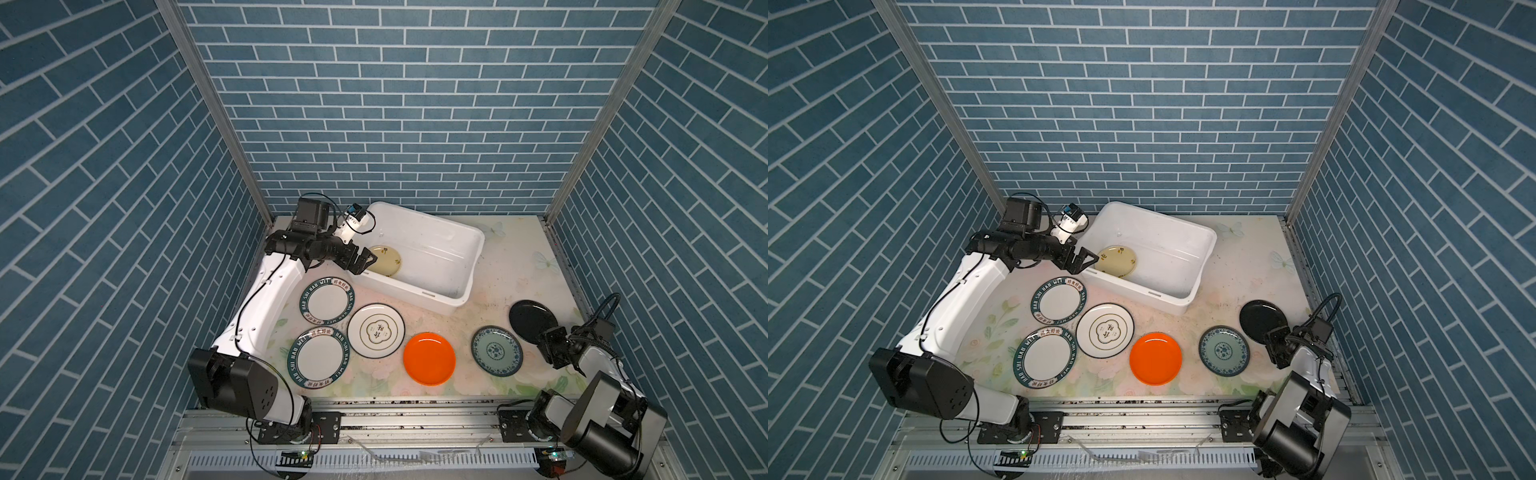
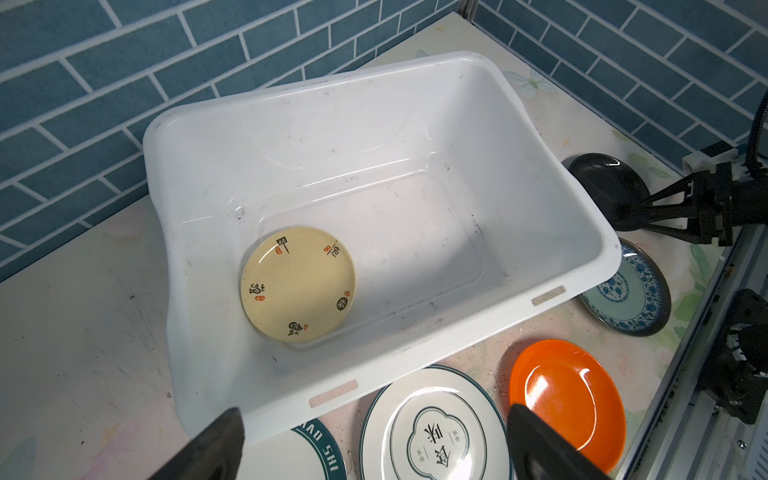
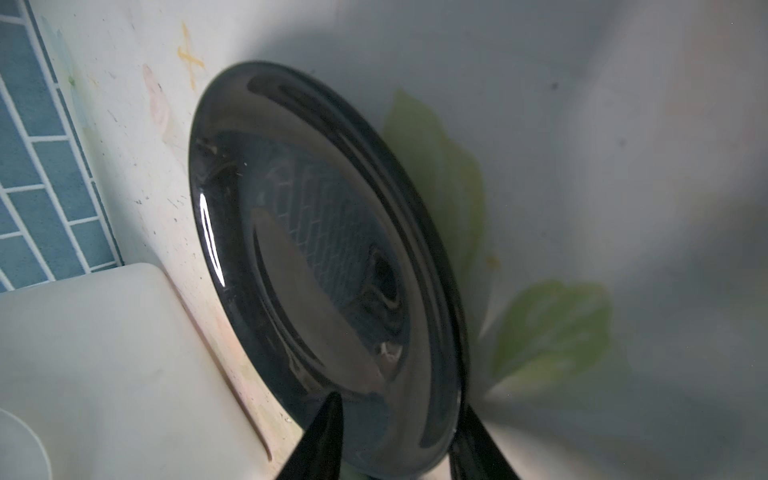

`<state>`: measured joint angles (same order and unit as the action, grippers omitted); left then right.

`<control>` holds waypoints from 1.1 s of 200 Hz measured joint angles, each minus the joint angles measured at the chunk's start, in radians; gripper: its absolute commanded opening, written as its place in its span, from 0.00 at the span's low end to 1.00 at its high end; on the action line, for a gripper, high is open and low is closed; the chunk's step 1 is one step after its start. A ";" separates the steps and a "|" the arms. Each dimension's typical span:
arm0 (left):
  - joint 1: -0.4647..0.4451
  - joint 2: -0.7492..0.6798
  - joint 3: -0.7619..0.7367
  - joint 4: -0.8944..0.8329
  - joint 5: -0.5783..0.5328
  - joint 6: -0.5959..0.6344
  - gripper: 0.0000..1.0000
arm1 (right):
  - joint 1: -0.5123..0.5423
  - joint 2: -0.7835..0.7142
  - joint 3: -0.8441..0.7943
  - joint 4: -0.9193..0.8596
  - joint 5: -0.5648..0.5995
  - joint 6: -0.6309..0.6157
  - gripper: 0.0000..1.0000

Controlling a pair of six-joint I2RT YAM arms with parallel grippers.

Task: Place the plates into the plastic bin on the countertop
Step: 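Tilt the black plate up on edge with the right gripper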

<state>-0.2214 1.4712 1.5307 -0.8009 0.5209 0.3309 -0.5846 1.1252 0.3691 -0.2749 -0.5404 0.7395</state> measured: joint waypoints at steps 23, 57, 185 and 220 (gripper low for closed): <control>0.000 0.010 0.000 0.006 0.005 0.000 1.00 | -0.001 0.036 0.000 0.039 -0.023 0.006 0.34; 0.000 0.014 0.000 0.007 0.006 0.000 1.00 | -0.003 0.072 0.000 0.079 -0.040 0.011 0.22; -0.002 0.014 0.000 0.001 0.008 -0.001 0.99 | -0.013 0.101 0.000 0.146 -0.062 0.023 0.02; -0.005 0.014 0.003 -0.009 0.004 -0.001 1.00 | -0.017 0.098 0.000 0.163 -0.065 0.023 0.00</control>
<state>-0.2268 1.4857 1.5333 -0.8097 0.5247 0.3302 -0.6018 1.2232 0.3691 -0.1116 -0.6056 0.7624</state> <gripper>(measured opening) 0.996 0.074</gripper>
